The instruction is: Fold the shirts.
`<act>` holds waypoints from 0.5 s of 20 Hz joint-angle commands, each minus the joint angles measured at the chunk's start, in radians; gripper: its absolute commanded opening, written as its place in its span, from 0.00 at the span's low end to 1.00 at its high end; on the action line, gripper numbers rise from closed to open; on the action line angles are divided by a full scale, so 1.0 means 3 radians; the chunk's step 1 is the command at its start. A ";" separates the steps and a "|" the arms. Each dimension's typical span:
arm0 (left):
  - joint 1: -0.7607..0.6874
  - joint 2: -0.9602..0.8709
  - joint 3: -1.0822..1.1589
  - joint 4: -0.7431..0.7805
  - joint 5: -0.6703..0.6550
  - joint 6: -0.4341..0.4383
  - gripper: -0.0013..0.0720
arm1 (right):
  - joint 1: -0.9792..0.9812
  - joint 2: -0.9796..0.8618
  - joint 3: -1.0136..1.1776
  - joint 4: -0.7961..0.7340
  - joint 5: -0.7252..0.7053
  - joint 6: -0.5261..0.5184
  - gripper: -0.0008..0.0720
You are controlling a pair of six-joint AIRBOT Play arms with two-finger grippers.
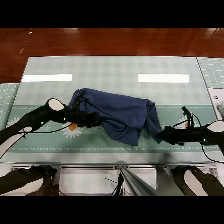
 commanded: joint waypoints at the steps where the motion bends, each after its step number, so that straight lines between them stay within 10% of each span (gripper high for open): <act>1: 0.0018 0.0039 0.0212 0.0000 -0.0132 0.0069 0.06 | 0.0268 0.0001 0.0097 0.0033 -0.0109 0.0050 0.04; 10: 0.1007 0.1620 0.1804 0.0174 -0.0500 0.0072 0.05 | 0.0264 0.0459 0.2356 -0.0362 0.0145 0.0100 0.04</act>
